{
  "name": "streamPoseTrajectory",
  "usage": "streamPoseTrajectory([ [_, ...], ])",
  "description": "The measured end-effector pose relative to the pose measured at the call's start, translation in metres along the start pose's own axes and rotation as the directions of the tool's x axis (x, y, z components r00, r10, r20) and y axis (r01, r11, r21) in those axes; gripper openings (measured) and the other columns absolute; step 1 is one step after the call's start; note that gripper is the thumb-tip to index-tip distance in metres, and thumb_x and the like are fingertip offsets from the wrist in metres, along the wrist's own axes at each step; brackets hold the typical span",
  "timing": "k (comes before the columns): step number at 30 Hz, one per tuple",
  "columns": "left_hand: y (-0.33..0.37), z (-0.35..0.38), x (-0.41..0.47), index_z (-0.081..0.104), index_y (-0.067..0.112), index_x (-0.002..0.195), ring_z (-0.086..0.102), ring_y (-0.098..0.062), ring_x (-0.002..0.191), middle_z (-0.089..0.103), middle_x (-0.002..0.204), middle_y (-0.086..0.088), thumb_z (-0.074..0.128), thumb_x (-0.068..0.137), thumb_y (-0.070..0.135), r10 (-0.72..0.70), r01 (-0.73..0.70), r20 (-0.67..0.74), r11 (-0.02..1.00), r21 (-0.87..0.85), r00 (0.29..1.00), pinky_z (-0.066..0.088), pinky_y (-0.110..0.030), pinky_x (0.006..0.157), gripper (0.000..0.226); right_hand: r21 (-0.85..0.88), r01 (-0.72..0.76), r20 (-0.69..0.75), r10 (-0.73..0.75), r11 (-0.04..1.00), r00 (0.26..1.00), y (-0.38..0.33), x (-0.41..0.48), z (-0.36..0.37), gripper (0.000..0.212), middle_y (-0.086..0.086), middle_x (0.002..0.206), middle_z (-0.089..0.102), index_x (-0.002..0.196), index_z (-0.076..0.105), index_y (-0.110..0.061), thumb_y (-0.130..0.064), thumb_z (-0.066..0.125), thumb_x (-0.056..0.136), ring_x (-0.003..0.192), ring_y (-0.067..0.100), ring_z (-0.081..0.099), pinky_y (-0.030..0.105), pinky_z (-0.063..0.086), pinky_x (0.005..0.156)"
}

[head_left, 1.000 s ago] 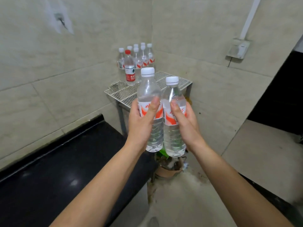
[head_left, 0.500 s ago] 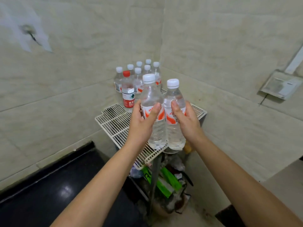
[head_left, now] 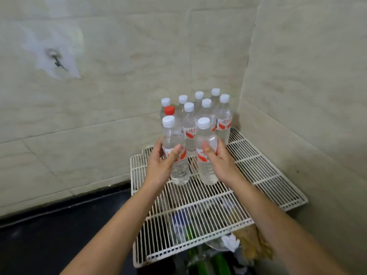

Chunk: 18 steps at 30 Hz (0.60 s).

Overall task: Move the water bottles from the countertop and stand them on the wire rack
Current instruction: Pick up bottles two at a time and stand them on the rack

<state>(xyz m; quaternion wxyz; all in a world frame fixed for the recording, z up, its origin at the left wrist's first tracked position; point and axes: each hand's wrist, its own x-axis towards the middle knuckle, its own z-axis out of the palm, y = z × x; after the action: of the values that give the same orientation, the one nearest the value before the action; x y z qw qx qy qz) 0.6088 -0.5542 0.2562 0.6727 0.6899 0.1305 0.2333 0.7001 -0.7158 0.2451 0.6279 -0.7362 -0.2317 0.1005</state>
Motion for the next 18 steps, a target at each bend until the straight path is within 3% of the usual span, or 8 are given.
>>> streamPoseTrajectory([
  [2,-0.005,0.007,0.01,0.059,0.027,0.128,0.072,-0.015,0.11,0.075,0.12,0.002,0.07,0.092,0.031,-0.013,0.015,-0.051,0.999,0.028,0.999,0.057,-0.043,0.099,0.038,0.031,-0.017,0.047,0.015,0.999,0.999,0.007,0.022,-0.006,0.072,-0.01,0.151,0.053,0.155,0.034,-0.034,-0.068,0.051,0.093,0.139,0.013,0.05,0.051,0.038,0.119],
  [7,-0.025,0.016,0.023,0.053,0.024,0.139,0.068,-0.01,0.116,0.07,0.127,0.003,0.068,0.09,0.046,0.025,-0.001,-0.113,0.978,0.206,0.993,0.057,-0.038,0.099,0.056,-0.034,0.007,0.217,0.001,0.999,0.976,0.013,0.049,-0.003,0.077,-0.01,0.161,0.038,0.16,0.02,-0.032,-0.064,0.047,0.096,0.143,0.009,0.04,0.037,0.032,0.118],
  [11,-0.03,0.019,0.027,0.048,0.027,0.143,0.063,0.006,0.115,0.064,0.127,0.015,0.066,0.096,0.028,0.1,-0.073,-0.064,0.938,0.339,0.993,0.052,-0.012,0.09,0.051,-0.044,0.061,0.234,-0.049,0.997,0.971,0.027,0.055,-0.009,0.083,-0.005,0.158,0.044,0.16,0.023,-0.03,-0.069,0.049,0.091,0.141,0.009,0.045,0.041,0.037,0.119],
  [14,-0.046,0.009,0.021,0.048,0.041,0.131,0.062,0.009,0.111,0.063,0.121,0.022,0.075,0.089,0.029,0.047,-0.03,-0.029,0.908,0.417,0.998,0.055,-0.02,0.093,0.051,-0.088,0.004,0.249,0.019,0.996,0.968,0.048,0.053,-0.019,0.095,-0.006,0.16,0.04,0.159,0.016,-0.039,-0.073,0.062,0.083,0.145,0.013,0.042,0.05,0.038,0.119],
  [16,-0.067,0.003,0.012,0.049,0.035,0.133,0.063,0.005,0.11,0.063,0.122,0.018,0.081,0.083,0.032,-0.035,0.042,-0.023,0.879,0.476,0.999,0.056,-0.028,0.095,0.06,-0.214,-0.101,0.263,0.157,0.972,0.952,0.061,0.042,-0.024,0.11,-0.004,0.163,0.036,0.161,0.004,-0.039,-0.064,0.074,0.079,0.147,0.018,0.04,0.053,0.038,0.118],
  [18,-0.085,0.001,0.004,0.05,0.027,0.135,0.063,0.002,0.106,0.063,0.121,0.016,0.082,0.082,0.031,-0.12,0.131,-0.054,0.866,0.482,0.991,0.057,-0.031,0.096,0.062,-0.295,-0.163,0.245,0.24,0.941,0.939,0.076,0.032,-0.027,0.111,-0.001,0.158,0.042,0.162,0.011,-0.03,-0.051,0.081,0.078,0.14,0.018,0.047,0.045,0.043,0.115],
])
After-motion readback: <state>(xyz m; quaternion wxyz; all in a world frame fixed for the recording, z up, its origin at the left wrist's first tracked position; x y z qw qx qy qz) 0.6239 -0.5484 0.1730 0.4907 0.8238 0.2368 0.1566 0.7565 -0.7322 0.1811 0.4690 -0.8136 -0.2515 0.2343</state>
